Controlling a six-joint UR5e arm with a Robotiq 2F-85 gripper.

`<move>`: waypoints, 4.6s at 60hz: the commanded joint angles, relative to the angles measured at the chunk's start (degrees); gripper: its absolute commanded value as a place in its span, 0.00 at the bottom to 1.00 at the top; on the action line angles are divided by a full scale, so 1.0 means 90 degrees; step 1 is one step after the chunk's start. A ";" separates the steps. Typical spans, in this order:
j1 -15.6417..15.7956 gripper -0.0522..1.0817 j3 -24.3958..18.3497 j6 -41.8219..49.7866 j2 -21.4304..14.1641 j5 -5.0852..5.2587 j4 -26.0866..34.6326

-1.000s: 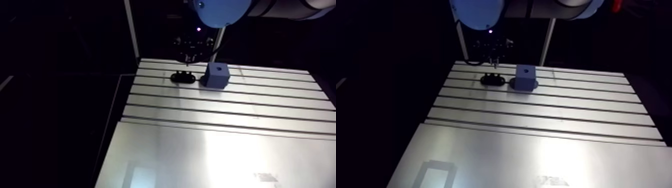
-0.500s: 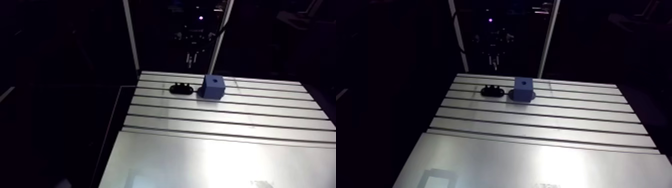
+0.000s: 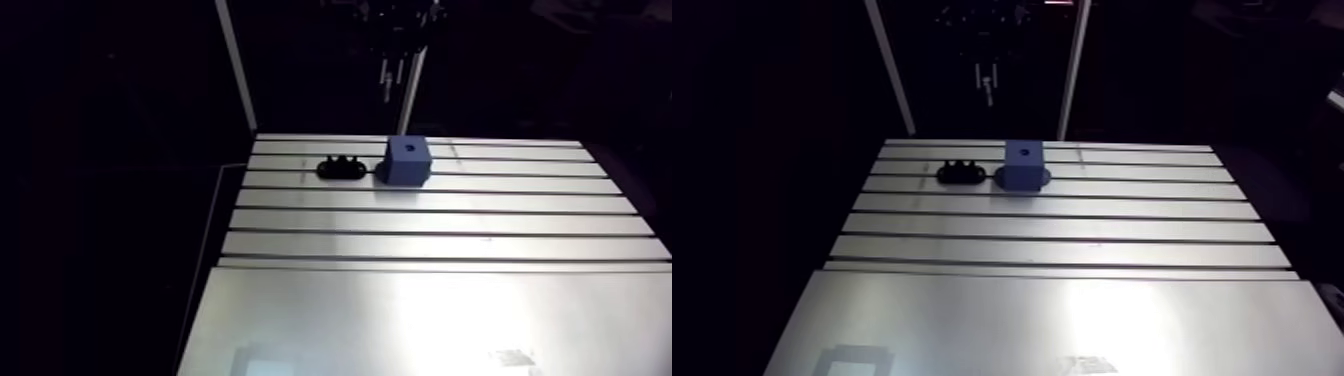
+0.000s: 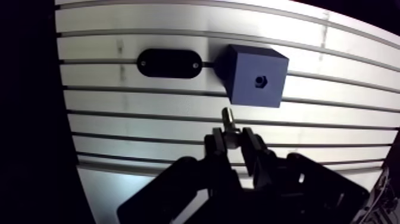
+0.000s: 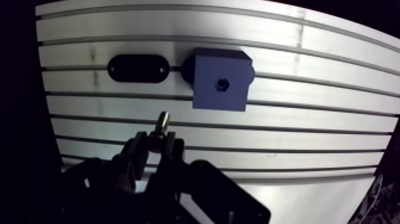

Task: Pick up the M10 bolt and insert it into the hex recess until seated.

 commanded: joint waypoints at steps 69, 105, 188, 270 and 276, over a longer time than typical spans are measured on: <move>-0.0579 0.70 -0.0348 -0.0848 0.0683 -0.0050 0.0306; -0.0579 0.70 -0.0242 -0.0821 0.0801 -0.0050 0.0159; -0.0608 0.70 0.0091 -0.0829 0.0811 -0.0040 -0.0114; -0.0598 0.71 0.0179 -0.0829 0.0909 -0.0049 -0.0251; -0.0608 0.71 0.0181 -0.0829 0.0928 -0.0050 -0.0251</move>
